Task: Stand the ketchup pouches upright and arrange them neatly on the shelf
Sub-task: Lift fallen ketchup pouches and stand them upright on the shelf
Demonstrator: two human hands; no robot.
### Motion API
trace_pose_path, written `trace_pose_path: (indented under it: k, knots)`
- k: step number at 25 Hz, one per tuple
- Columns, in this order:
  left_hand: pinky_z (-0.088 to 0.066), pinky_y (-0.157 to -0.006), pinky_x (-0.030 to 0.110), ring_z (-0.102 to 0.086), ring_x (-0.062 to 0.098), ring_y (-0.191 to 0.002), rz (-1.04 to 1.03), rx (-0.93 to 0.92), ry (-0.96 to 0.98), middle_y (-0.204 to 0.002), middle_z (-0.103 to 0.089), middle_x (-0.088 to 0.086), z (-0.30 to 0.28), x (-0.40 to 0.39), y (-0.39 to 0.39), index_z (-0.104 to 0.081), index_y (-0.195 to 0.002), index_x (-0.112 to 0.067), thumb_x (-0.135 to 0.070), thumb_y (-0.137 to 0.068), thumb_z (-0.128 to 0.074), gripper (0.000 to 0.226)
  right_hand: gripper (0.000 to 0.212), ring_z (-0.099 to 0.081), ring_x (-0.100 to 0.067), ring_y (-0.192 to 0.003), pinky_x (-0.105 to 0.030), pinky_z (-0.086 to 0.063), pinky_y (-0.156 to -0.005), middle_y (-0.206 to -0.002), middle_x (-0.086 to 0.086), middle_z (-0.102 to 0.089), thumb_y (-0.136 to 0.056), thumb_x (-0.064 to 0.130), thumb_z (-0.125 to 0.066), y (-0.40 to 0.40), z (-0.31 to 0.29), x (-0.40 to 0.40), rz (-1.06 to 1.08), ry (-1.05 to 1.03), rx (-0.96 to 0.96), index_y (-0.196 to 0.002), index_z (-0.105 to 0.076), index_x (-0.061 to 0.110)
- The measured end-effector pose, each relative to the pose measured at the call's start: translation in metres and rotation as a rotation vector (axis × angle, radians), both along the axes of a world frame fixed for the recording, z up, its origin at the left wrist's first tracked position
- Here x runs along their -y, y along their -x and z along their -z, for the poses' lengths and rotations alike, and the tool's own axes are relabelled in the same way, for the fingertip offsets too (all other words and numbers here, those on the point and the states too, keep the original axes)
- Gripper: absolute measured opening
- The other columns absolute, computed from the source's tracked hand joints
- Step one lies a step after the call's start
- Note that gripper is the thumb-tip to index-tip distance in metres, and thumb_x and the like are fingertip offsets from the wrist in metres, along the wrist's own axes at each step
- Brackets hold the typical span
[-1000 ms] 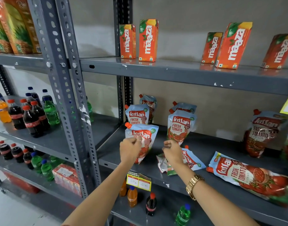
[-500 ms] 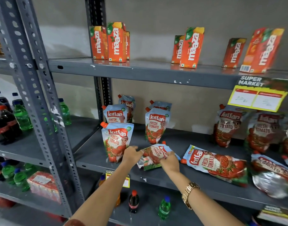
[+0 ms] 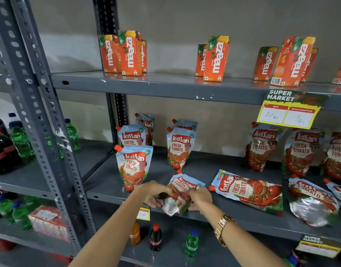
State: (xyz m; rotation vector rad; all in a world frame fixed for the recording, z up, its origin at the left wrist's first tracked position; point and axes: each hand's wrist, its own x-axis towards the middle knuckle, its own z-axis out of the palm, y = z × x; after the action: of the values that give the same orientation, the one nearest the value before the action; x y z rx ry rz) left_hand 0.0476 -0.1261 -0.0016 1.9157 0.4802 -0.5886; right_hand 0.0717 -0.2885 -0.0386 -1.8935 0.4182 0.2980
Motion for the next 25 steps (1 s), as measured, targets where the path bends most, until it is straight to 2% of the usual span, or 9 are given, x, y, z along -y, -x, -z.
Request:
trace_pose_path:
  k: [2,3,6,8,10,12,15,19,25]
  knots:
    - [-0.056,-0.083,0.041,-0.066,0.029,-0.090,-0.081,0.011,0.095,-0.119,-0.061,0.017,0.009,0.004,0.004,-0.052,-0.122,0.001,-0.021,-0.076,-0.071,0.054,0.031,-0.069,-0.036,-0.077,-0.047,-0.061,-0.063,-0.104,-0.020,-0.068,-0.078,0.012,-0.068,0.001,0.001,0.002,-0.007,-0.121,-0.100,-0.107,-0.060,0.003]
    - [-0.057,-0.083,0.043,-0.066,0.028,-0.091,-0.132,0.034,0.146,-0.113,-0.064,0.016,0.012,0.007,0.005,-0.053,-0.120,0.002,-0.017,-0.077,-0.070,0.051,0.033,-0.068,-0.035,-0.075,-0.046,-0.060,-0.063,-0.105,-0.021,-0.066,-0.077,0.013,-0.070,0.004,-0.001,0.003,-0.029,-0.174,-0.148,-0.107,-0.059,0.004]
    - [-0.058,-0.072,0.039,-0.066,0.025,-0.083,-0.200,0.101,0.132,-0.101,-0.067,0.015,0.018,0.012,0.007,-0.054,-0.115,0.003,-0.010,-0.077,-0.067,0.042,0.031,-0.064,-0.031,-0.078,-0.043,-0.057,-0.069,-0.105,-0.019,-0.062,-0.078,0.008,-0.069,0.008,-0.005,0.007,-0.081,-0.254,-0.195,-0.105,-0.054,0.004]
    - [-0.058,-0.081,0.040,-0.066,0.029,-0.095,-0.218,0.114,0.127,-0.107,-0.067,0.017,0.022,0.011,0.005,-0.056,-0.113,0.004,-0.007,-0.071,-0.072,0.047,0.025,-0.064,-0.030,-0.087,-0.040,-0.057,-0.071,-0.099,-0.016,-0.064,-0.080,0.000,-0.065,0.008,-0.007,0.008,-0.068,-0.257,-0.127,-0.102,-0.054,0.003]
    - [-0.054,-0.091,0.039,-0.064,0.029,-0.102,-0.246,0.171,0.141,-0.102,-0.068,0.014,0.022,0.013,0.007,-0.062,-0.093,0.000,-0.003,-0.069,-0.075,0.027,0.026,-0.064,-0.028,-0.093,-0.034,-0.055,-0.059,-0.105,-0.015,-0.066,-0.080,-0.003,-0.064,0.007,-0.008,0.008,-0.073,-0.192,-0.027,-0.103,-0.054,0.003]
    - [-0.049,-0.088,0.032,-0.060,0.023,-0.097,-0.247,0.277,0.094,-0.095,-0.066,0.009,0.018,0.017,0.010,-0.061,-0.074,-0.009,0.000,-0.072,-0.074,0.016,0.023,-0.063,-0.027,-0.100,-0.034,-0.055,-0.061,-0.110,-0.014,-0.064,-0.080,-0.004,-0.064,0.006,-0.012,0.007,-0.061,-0.190,0.077,-0.096,-0.052,0.008]
    - [-0.048,-0.088,0.029,-0.058,0.017,-0.093,-0.216,0.475,0.039,-0.097,-0.065,0.006,0.013,0.027,0.009,-0.058,-0.089,-0.010,0.006,-0.076,-0.069,0.024,0.028,-0.060,-0.024,-0.105,-0.038,-0.055,-0.082,-0.111,-0.013,-0.063,-0.080,-0.009,-0.061,0.003,-0.016,0.009,-0.019,-0.207,0.248,-0.084,-0.046,0.015]
    - [-0.047,-0.087,0.031,-0.059,0.026,-0.099,-0.195,0.651,-0.113,-0.099,-0.060,0.010,0.023,0.035,0.005,-0.052,-0.102,-0.003,0.008,-0.080,-0.057,0.025,0.036,-0.056,-0.022,-0.116,-0.041,-0.049,-0.098,-0.118,-0.009,-0.061,-0.080,-0.011,-0.057,0.001,-0.008,0.014,-0.094,-0.060,0.358,-0.109,-0.048,0.008]
    - [-0.051,-0.093,0.041,-0.061,0.034,-0.106,-0.194,0.645,-0.113,-0.110,-0.066,0.020,0.034,0.037,-0.001,-0.053,-0.110,0.000,0.005,-0.082,-0.058,0.028,0.025,-0.056,-0.026,-0.119,-0.045,-0.048,-0.101,-0.126,-0.014,-0.060,-0.086,-0.004,-0.055,-0.006,0.002,0.017,-0.147,0.065,0.366,-0.104,-0.045,0.011]
